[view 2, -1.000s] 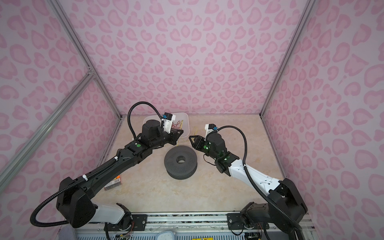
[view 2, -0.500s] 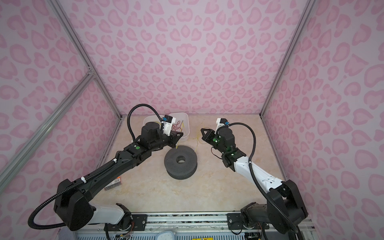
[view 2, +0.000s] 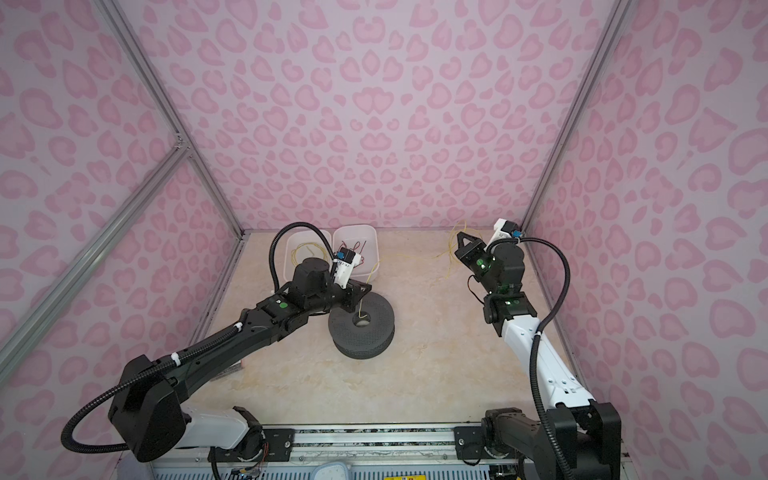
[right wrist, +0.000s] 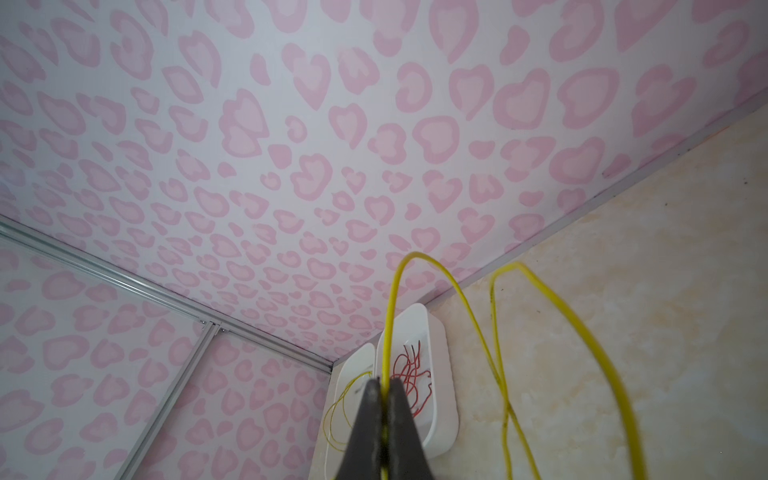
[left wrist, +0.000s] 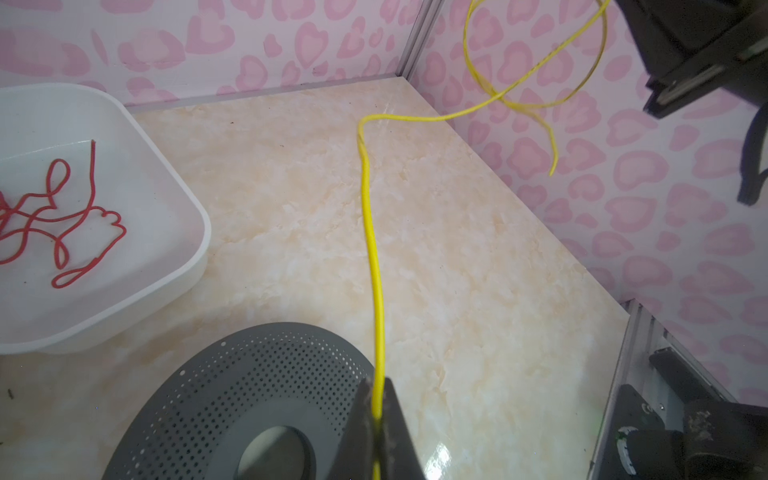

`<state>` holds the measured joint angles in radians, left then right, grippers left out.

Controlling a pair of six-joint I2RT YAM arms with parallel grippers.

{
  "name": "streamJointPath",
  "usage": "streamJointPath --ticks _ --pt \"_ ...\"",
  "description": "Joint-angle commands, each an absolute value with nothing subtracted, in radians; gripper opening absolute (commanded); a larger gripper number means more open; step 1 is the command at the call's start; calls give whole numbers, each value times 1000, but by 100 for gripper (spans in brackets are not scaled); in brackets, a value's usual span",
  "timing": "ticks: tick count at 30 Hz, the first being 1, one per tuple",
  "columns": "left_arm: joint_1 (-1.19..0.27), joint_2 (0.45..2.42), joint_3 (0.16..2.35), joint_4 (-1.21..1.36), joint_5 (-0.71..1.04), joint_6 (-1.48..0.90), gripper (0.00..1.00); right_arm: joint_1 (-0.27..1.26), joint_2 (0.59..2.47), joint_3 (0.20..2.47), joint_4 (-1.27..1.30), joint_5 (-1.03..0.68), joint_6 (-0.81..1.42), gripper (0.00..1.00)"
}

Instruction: Wrap the cables

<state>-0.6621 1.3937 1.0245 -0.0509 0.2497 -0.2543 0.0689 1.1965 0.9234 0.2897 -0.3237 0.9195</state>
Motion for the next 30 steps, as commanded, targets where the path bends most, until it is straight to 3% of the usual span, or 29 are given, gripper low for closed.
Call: streamJointPath --ticks 1,15,30 --pt "-689 1384 1018 -131 186 -195 3 27 1203 954 309 -325 913 0" --pt "-771 1366 976 -195 96 -129 3 -119 1271 1055 350 -335 978 0" --pt "-808 1388 1031 -197 154 -120 3 -98 1334 993 377 -409 1012 0"
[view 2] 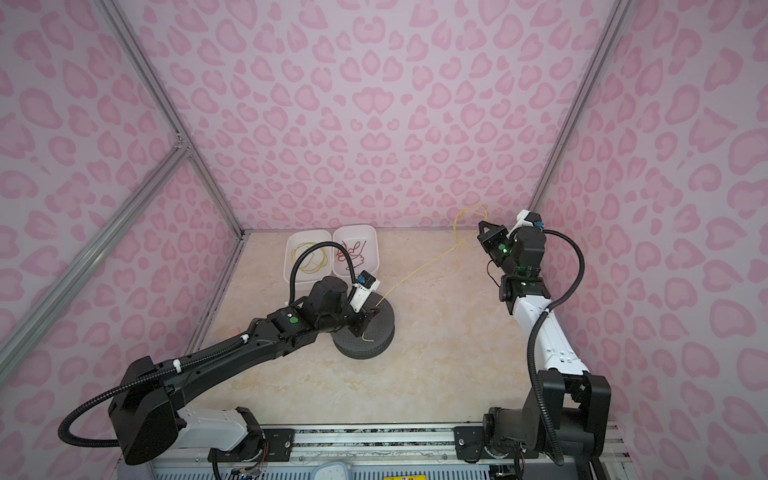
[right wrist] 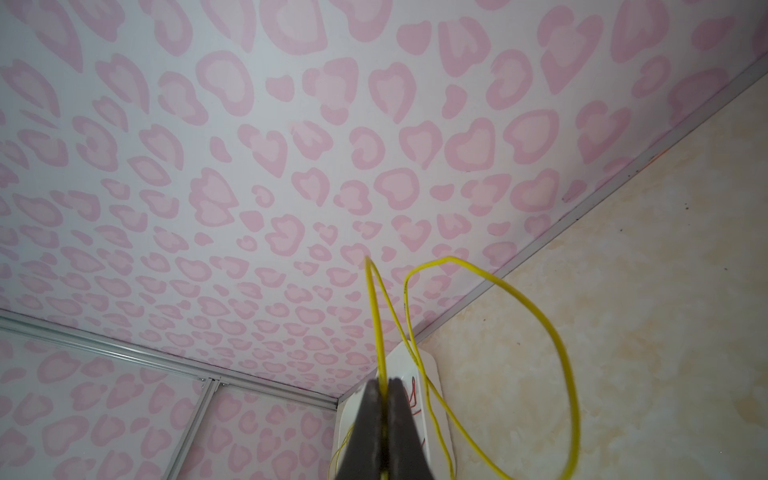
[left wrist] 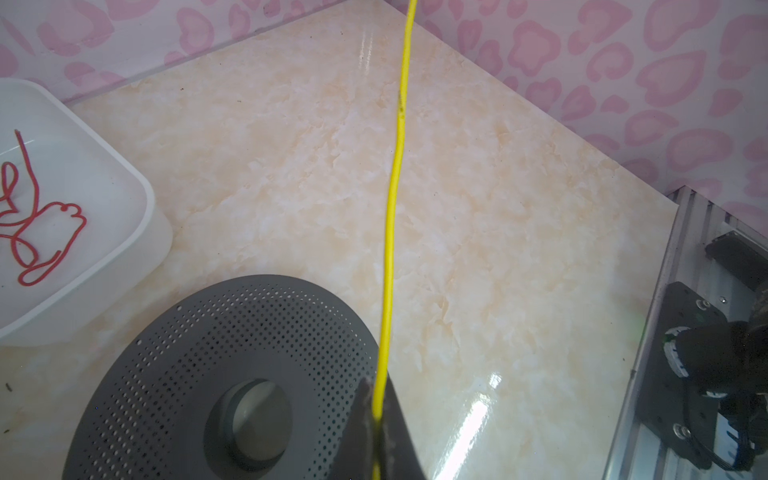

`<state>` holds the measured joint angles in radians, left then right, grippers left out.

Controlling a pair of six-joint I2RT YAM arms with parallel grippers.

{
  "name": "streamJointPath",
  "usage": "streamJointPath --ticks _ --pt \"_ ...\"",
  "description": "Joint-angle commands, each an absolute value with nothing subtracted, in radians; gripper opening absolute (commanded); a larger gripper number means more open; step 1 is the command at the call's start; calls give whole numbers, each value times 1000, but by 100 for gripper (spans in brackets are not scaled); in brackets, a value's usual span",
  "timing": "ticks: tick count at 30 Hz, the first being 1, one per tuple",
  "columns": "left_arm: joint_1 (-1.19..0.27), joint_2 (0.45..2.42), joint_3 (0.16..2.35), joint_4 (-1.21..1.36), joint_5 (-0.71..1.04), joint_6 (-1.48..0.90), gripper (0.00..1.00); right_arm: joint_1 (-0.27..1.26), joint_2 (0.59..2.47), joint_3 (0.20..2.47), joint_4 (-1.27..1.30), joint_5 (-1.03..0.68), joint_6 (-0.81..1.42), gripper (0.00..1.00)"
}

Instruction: Wrap the cables

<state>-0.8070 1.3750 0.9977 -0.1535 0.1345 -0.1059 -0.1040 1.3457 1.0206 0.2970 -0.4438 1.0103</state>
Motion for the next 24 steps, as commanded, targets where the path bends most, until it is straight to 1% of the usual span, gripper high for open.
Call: streamJointPath --ticks 1,2,3,6,7,8,10,11,12,16,20,24 --pt "-807 1397 1044 -186 162 -128 3 -97 1327 973 381 -410 1014 0" --pt "-807 1410 1061 -171 173 -137 3 -96 1315 949 386 -411 1018 1" --pt "-807 1426 1082 -162 185 -144 3 -96 1306 924 387 -412 1023 4" --pt "-807 1471 1142 -141 204 -172 3 -97 1278 851 390 -416 1031 6" --pt "-807 1485 1160 -137 204 -182 3 -96 1273 832 384 -413 1030 10" --pt "-808 1505 1182 -136 199 -194 3 -99 1266 815 373 -413 1028 19" --pt "-807 1536 1222 -134 191 -212 3 -105 1257 781 350 -413 1029 40" --pt "-807 1552 1239 -132 188 -218 3 -111 1251 761 340 -416 1032 46" --pt "-807 1562 1255 -133 184 -223 3 -118 1247 742 333 -415 1035 48" --pt "-807 1583 1289 -113 152 -236 3 -144 1222 695 269 -413 1012 64" --pt "-808 1602 1311 -107 133 -240 3 -162 1181 679 190 -450 955 73" --pt "-808 1617 1322 -110 135 -240 3 -161 1134 679 140 -497 925 77"
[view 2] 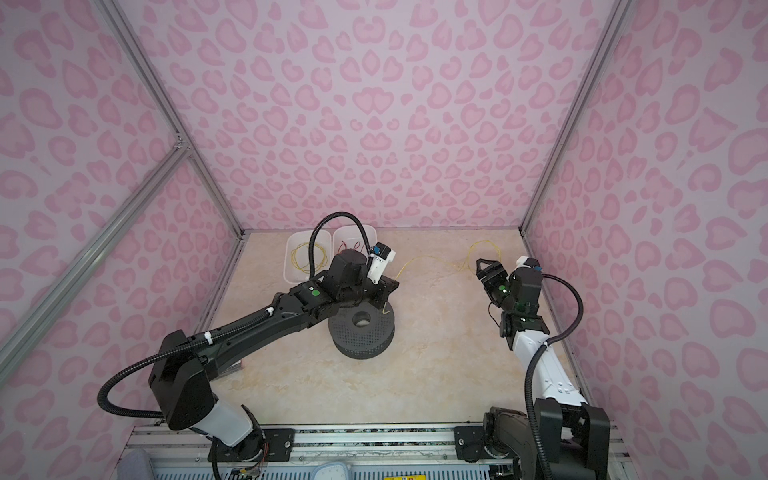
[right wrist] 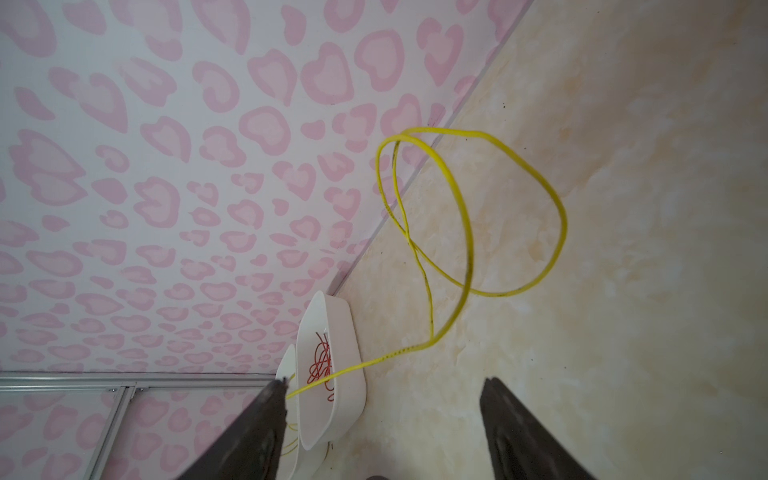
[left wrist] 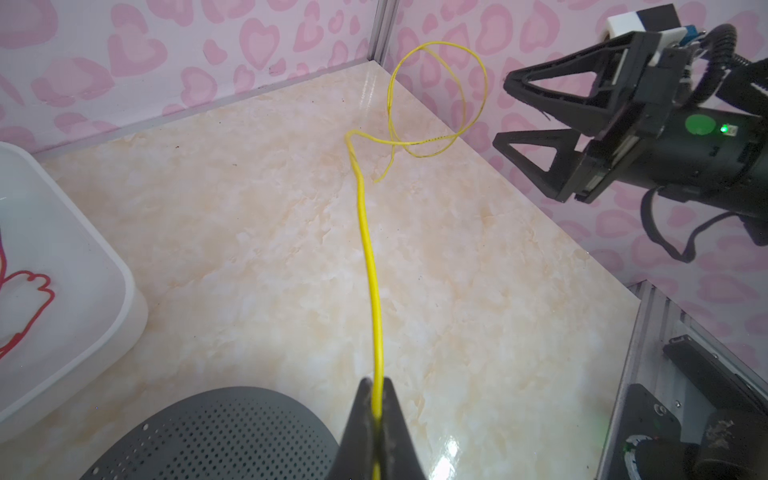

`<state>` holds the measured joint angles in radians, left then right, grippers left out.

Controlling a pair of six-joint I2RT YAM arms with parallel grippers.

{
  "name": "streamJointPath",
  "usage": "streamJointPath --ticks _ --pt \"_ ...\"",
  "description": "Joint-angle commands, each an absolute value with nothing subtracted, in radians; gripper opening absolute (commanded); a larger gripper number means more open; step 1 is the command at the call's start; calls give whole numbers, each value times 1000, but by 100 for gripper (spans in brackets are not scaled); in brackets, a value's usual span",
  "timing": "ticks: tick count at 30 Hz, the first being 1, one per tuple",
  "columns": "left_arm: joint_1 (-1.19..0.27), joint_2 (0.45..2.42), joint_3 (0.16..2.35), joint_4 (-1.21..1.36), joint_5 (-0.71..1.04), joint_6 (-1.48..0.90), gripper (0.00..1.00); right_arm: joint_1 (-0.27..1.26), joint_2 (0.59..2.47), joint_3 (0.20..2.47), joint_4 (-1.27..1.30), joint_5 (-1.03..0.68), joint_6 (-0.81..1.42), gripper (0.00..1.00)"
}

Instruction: Wrap the cables

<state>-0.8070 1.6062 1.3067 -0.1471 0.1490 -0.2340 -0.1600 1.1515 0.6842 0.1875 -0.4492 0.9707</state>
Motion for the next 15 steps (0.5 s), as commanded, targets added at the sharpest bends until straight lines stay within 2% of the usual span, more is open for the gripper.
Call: streamJointPath --ticks 1,10,15 --pt "-808 1618 1320 -110 131 -241 3 -161 1123 681 117 -497 915 77" --pt "-808 1600 1314 -110 107 -229 3 -176 1013 663 95 -571 968 82" --pt "-807 1621 1335 -118 148 -232 3 48 1041 691 180 -510 1022 82"
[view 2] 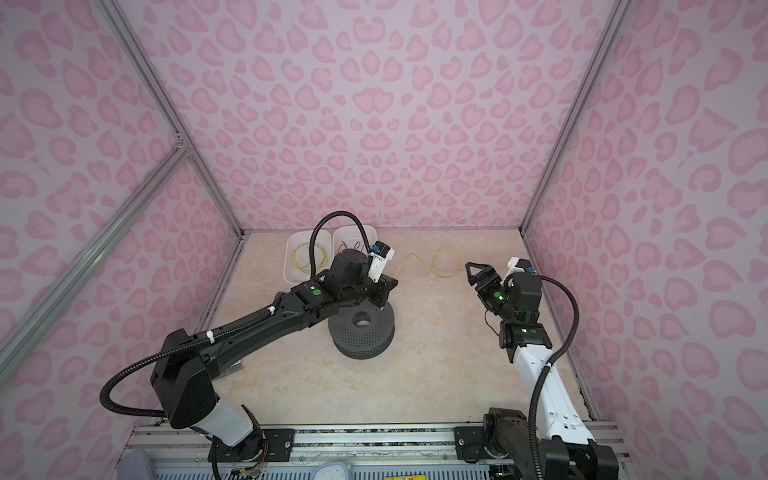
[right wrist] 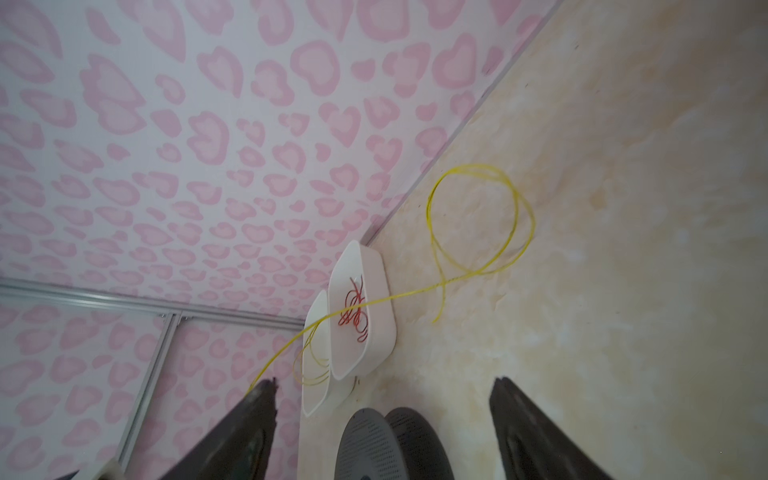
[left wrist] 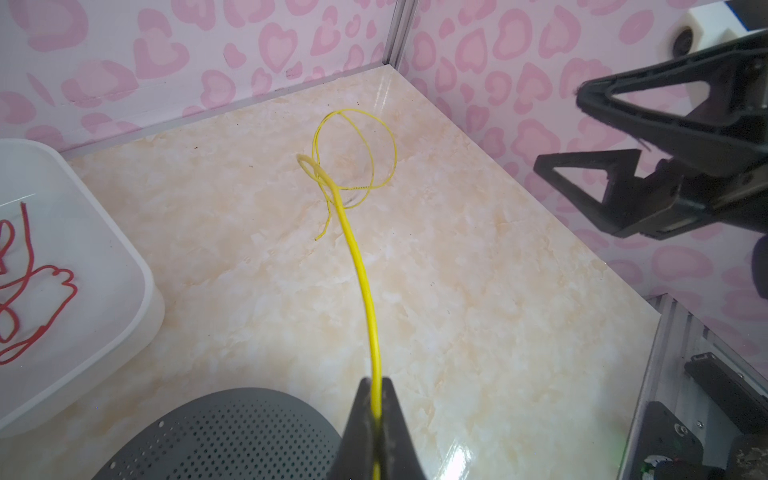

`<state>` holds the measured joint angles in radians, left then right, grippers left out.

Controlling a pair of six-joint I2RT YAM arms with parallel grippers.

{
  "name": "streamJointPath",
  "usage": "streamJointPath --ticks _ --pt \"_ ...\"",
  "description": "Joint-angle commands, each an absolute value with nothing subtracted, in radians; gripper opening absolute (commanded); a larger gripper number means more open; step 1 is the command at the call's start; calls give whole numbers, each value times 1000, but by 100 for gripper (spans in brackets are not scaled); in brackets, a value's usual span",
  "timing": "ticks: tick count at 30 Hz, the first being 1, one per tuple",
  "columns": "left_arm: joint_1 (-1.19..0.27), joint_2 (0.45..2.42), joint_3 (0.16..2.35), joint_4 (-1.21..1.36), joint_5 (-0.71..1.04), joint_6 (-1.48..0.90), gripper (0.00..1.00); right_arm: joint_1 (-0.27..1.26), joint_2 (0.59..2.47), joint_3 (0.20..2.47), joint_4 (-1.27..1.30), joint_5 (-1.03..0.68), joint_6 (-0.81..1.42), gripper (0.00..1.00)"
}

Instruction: Wrap the cables

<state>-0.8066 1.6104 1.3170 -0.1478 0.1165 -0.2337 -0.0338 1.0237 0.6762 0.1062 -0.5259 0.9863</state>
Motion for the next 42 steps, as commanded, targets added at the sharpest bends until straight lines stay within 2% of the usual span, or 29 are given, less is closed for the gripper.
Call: streamJointPath --ticks 1,3,9,11,14,17,24,25,28,30,36,39,42 --pt "-808 1620 1335 -120 156 -230 3 104 1061 700 209 -483 1029 82" --pt "-810 1621 1331 -124 170 -227 3 199 1123 727 280 -460 1060 82" --pt "-811 1610 1311 -144 184 -212 3 344 1334 885 347 -493 1087 79" --pt "-811 1595 1295 -140 185 -206 3 369 1379 908 375 -488 1106 65" --pt "-810 1585 1278 -142 187 -197 3 385 1409 905 425 -490 1145 37" --pt "-811 1577 1268 -141 178 -190 3 394 1402 885 426 -478 1153 16" --pt "-811 1567 1262 -140 172 -171 3 395 1380 858 425 -476 1146 0" --pt "-810 1566 1264 -143 168 -172 8 396 1376 852 426 -473 1145 0" --pt "-811 1558 1257 -154 148 -172 41 395 1353 843 406 -458 1124 0" --pt "-810 1531 1235 -163 110 -178 56 390 1330 835 384 -444 1100 0" --pt "-786 1347 1068 -139 -76 -293 73 376 1243 783 332 -412 1033 0" --pt "-731 1289 989 -132 -10 -403 73 376 1205 745 334 -382 1023 0" --pt "-723 1274 941 -122 74 -402 70 376 1179 725 333 -366 1012 0"
